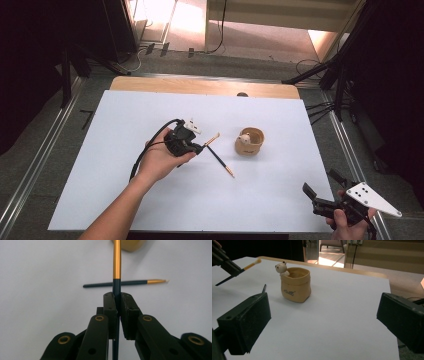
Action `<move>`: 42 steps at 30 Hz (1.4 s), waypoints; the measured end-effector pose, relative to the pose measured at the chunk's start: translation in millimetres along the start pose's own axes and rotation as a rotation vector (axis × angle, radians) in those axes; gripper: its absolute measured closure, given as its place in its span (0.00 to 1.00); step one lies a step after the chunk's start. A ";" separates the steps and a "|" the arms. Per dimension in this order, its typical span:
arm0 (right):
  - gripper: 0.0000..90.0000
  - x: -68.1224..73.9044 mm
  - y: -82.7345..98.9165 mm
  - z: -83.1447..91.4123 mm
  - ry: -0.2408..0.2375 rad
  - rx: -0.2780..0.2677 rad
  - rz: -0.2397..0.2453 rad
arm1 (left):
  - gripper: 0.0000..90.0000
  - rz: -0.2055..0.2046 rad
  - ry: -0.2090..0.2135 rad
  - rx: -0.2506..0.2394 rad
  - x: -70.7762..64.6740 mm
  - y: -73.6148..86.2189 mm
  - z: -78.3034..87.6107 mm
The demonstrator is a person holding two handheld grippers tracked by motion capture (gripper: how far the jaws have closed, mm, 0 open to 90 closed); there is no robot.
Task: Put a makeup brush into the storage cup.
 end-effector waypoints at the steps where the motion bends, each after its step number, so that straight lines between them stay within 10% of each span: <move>1: 0.00 -0.1 0.0 0.0 0.000 0.000 0.000 | 0.95 0.008 0.001 -0.018 0.3 -1.6 1.3; 15: 0.00 -0.2 0.4 -0.3 0.000 0.001 0.001 | 0.95 0.064 -0.052 -0.254 8.6 -23.3 14.8; 42: 0.00 -0.1 1.1 0.1 -0.003 0.003 0.002 | 0.95 0.086 -0.062 -0.484 13.3 -48.9 15.4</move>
Point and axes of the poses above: each handheld gripper's, and its own axes: z roughly backward along the jaws, y roughly out of its underside, x roughly to its left, the point moved 8 cm from there along -z, roughly forward along the jaws, and after that the axes turned 13 degrees about -z, right-handed, at the moved point
